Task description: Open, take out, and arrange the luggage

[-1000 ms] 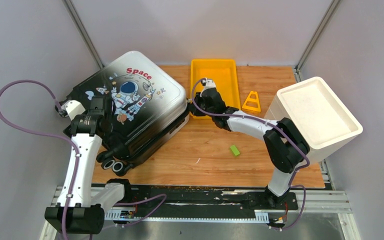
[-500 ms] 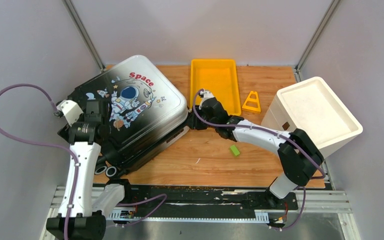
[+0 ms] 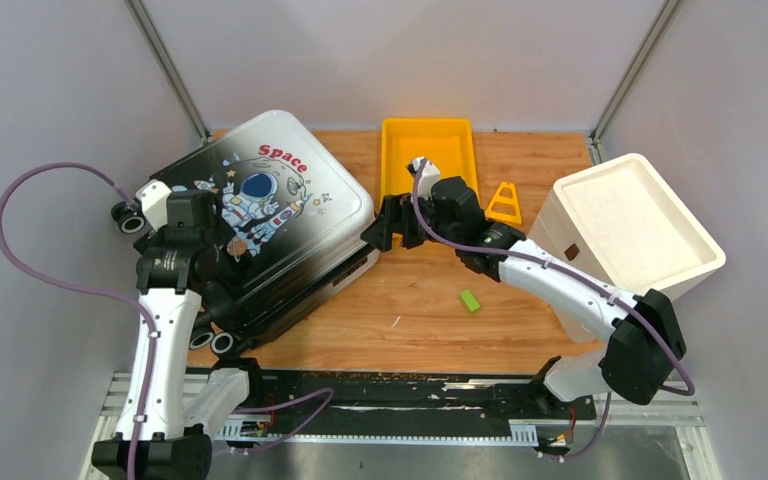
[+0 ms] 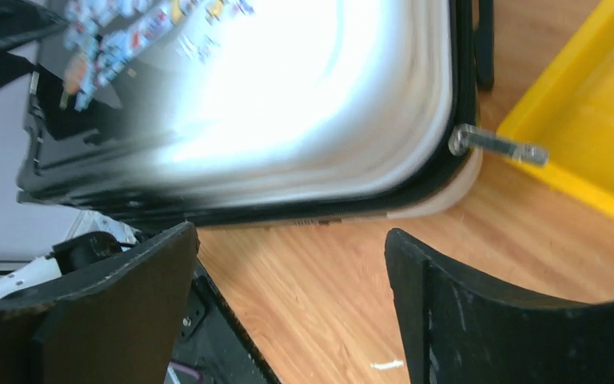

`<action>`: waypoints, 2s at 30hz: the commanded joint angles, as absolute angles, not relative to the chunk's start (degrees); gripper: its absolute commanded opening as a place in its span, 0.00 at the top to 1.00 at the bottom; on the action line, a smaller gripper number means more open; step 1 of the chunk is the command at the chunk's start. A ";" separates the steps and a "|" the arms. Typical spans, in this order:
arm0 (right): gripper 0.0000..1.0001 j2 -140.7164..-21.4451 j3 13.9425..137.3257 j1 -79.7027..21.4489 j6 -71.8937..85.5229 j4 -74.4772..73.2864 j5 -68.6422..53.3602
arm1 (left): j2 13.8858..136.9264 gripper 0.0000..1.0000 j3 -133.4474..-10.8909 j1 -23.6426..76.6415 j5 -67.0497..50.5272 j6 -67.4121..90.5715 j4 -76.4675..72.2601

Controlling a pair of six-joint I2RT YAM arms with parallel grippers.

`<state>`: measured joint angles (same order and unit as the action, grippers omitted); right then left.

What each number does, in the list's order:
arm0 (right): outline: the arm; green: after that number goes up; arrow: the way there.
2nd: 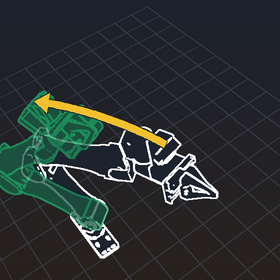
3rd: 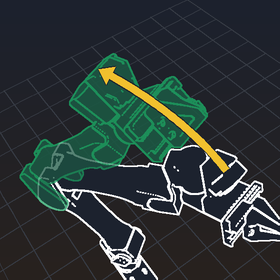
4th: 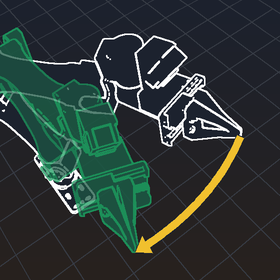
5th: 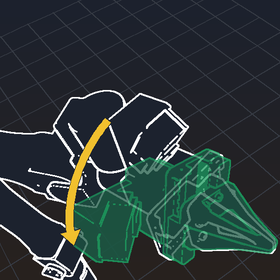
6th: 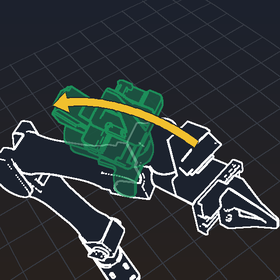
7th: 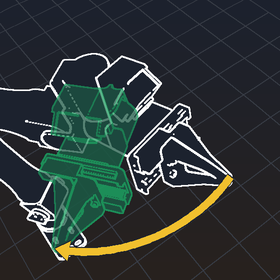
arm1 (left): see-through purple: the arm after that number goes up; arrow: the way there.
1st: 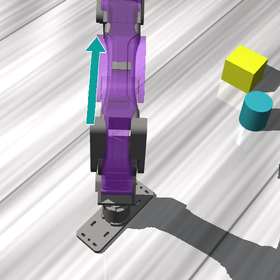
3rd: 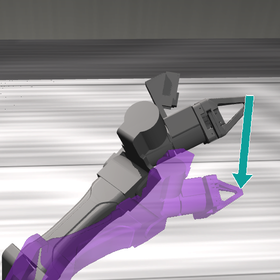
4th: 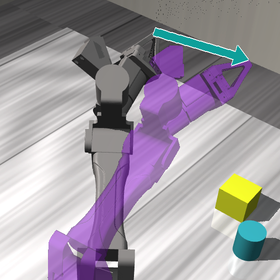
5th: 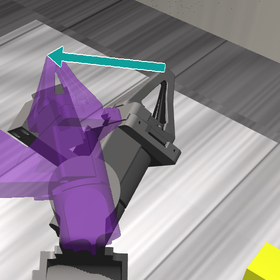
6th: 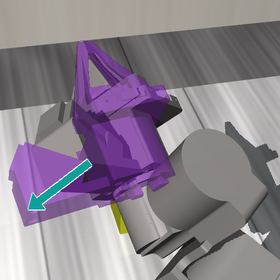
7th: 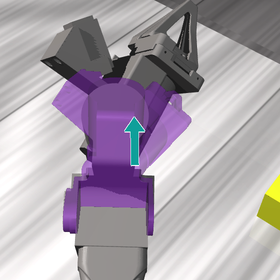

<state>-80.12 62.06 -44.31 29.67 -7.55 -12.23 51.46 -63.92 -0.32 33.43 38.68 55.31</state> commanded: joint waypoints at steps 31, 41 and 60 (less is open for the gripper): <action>0.26 -105.60 83.24 -33.66 23.89 -2.30 -42.20 | 65.70 0.28 -52.72 -12.05 -7.65 33.10 12.72; 0.29 -104.81 83.17 -33.17 25.29 -3.40 -37.67 | 80.73 0.23 -76.72 -12.04 -5.22 20.88 27.05; 0.50 -105.52 83.89 -26.02 29.78 1.77 -25.46 | 55.11 0.22 -75.90 -4.44 0.71 9.60 43.70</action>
